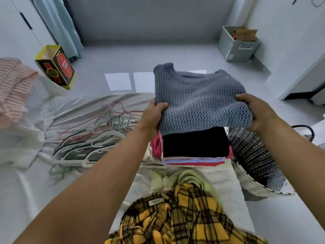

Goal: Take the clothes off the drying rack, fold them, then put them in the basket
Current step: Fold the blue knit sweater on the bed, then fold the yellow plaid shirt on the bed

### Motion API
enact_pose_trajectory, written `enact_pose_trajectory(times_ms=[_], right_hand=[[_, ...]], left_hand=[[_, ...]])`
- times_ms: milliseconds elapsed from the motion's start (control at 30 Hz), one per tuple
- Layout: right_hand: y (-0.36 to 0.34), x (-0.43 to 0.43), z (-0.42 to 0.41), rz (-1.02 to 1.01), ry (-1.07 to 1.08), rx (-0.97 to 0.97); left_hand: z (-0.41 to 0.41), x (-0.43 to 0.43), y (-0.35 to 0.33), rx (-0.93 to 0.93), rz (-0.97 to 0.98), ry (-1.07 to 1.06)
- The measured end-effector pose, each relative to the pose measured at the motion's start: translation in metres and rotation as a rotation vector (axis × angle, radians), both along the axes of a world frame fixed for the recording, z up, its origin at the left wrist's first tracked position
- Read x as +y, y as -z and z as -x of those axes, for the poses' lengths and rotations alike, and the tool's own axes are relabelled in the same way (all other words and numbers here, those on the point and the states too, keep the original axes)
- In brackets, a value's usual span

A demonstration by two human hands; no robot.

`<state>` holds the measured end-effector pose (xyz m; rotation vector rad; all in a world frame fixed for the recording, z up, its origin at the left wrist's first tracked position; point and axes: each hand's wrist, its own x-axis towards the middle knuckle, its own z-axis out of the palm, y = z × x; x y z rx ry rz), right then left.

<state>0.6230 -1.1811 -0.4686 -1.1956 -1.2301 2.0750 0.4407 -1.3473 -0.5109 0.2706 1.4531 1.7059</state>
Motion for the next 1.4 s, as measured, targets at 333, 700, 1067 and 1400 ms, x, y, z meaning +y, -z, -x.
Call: enact_pose_trajectory(times_ms=[333,700,1067,1400], right_hand=[[0.128,-0.003,-0.010,-0.316,0.009,-0.520],[0.131,-0.034,-0.033,-0.287,0.190,-0.336],[0.184,-0.219,-0.079,-0.503,-0.580,-0.627],[0.145,-0.223,-0.023,-0.423,-0.408,-0.658]], left_hand=[[-0.025,-0.002,0.117,0.269,0.375,-0.005],[-0.044,-0.067,0.122,0.275,0.562,-0.109],[-0.108,-0.253,0.182,0.311,1.045,0.077],[-0.052,-0.255,0.115,0.273,0.750,-0.340]])
